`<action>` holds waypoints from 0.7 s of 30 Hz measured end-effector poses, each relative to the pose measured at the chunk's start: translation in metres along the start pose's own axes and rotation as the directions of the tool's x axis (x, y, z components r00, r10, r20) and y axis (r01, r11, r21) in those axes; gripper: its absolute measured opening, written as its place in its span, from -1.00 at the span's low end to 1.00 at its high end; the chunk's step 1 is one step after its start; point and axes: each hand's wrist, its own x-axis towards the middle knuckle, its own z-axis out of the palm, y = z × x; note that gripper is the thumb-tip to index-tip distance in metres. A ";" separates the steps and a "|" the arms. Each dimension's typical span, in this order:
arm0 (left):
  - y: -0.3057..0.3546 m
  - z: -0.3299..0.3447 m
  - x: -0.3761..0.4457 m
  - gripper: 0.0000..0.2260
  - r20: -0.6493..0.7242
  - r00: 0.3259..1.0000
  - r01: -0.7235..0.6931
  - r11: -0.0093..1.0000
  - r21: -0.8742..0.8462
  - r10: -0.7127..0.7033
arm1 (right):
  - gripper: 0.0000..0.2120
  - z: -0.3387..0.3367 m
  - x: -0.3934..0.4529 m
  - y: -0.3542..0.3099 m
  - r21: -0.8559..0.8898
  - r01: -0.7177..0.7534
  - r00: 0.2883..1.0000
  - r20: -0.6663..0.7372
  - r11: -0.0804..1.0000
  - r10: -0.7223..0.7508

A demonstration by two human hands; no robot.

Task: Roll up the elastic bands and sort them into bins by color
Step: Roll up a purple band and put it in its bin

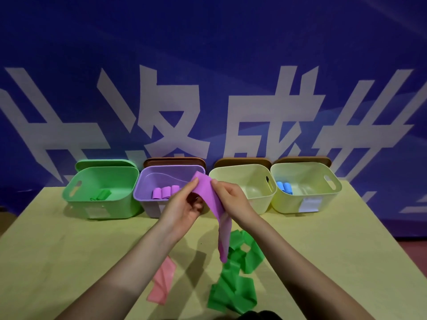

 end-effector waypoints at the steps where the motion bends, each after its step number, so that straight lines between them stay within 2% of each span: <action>1: 0.000 0.001 -0.001 -0.91 0.000 1.000 0.010 1.000 -0.015 -0.010 | -0.60 0.001 0.000 0.000 0.001 -0.003 1.000 -0.009 1.000 0.003; 6: -0.007 -0.004 0.001 -0.91 0.037 0.998 -0.041 0.999 -0.012 0.042 | -0.59 0.006 -0.003 0.001 0.048 -0.016 0.999 -0.036 0.999 0.018; 9: -0.009 -0.013 0.005 -0.76 -0.012 0.995 -0.102 0.992 0.074 0.103 | -0.52 0.007 -0.011 0.007 0.084 -0.024 0.998 0.052 0.996 0.020; 10: -0.010 -0.015 0.005 -0.70 -0.029 0.991 -0.123 0.986 0.115 0.127 | -0.55 0.007 -0.015 0.009 0.100 -0.050 0.995 0.088 0.994 0.041; 13: -0.011 -0.025 0.009 -0.57 -0.072 0.977 -0.182 0.966 0.183 0.198 | -0.81 0.005 -0.023 0.015 0.208 -0.178 0.966 0.224 0.962 0.131; 15: -0.012 -0.032 0.010 -0.49 -0.095 0.975 -0.180 0.965 0.190 0.200 | -0.87 0.005 -0.025 0.018 0.232 -0.236 0.942 0.291 0.944 0.164; 18: -0.009 -0.046 0.013 -0.62 -0.175 0.972 -0.135 0.982 0.133 0.157 | -0.69 0.008 -0.024 0.020 0.161 -0.270 0.915 0.348 0.949 0.202; 21: 0.013 -0.070 0.018 -0.84 -0.266 0.952 -0.170 0.985 -0.035 0.155 | -0.81 0.007 -0.030 0.026 0.063 -0.305 0.870 0.424 0.950 0.251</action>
